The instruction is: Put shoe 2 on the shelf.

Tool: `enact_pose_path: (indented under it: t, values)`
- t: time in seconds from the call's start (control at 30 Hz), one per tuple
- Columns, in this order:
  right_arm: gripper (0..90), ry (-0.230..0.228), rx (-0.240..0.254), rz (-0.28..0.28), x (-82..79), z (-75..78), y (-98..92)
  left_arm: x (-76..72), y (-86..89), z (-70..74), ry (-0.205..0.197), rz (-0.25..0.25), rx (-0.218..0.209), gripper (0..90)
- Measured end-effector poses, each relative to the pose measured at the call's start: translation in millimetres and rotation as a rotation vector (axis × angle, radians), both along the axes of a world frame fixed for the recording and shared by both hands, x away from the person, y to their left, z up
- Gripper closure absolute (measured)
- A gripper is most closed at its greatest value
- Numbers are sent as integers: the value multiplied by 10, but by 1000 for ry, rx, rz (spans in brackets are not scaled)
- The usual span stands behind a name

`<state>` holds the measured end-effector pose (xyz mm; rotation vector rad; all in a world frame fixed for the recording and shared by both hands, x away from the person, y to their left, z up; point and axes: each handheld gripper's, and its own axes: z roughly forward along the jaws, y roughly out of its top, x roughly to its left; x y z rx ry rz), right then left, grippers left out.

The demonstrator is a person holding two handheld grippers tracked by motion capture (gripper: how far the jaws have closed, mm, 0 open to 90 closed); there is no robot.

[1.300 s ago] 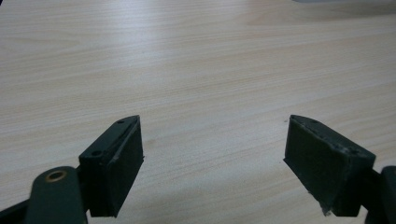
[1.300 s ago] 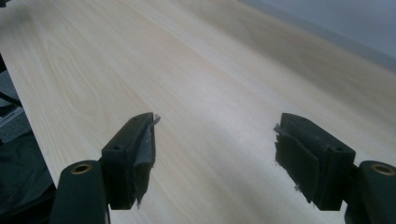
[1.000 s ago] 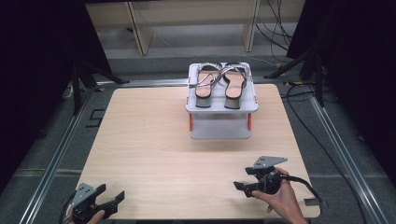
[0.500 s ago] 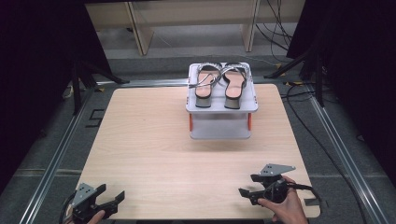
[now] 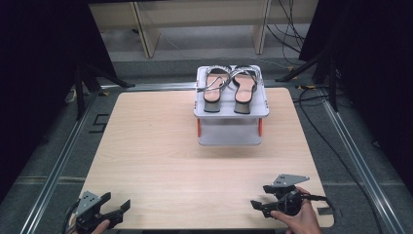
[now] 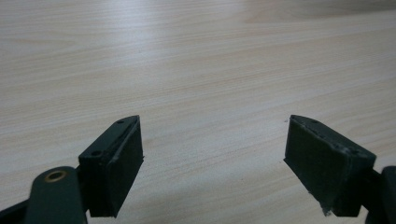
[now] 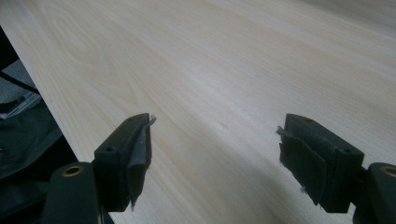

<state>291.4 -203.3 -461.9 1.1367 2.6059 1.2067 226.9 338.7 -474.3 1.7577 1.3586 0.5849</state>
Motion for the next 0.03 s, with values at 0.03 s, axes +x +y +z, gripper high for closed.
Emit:
enact_pose_path:
  t: [0.03]
  values:
    - [257,2,-1,1,1,0,0,-2,0,3,-1,-1,-8,187]
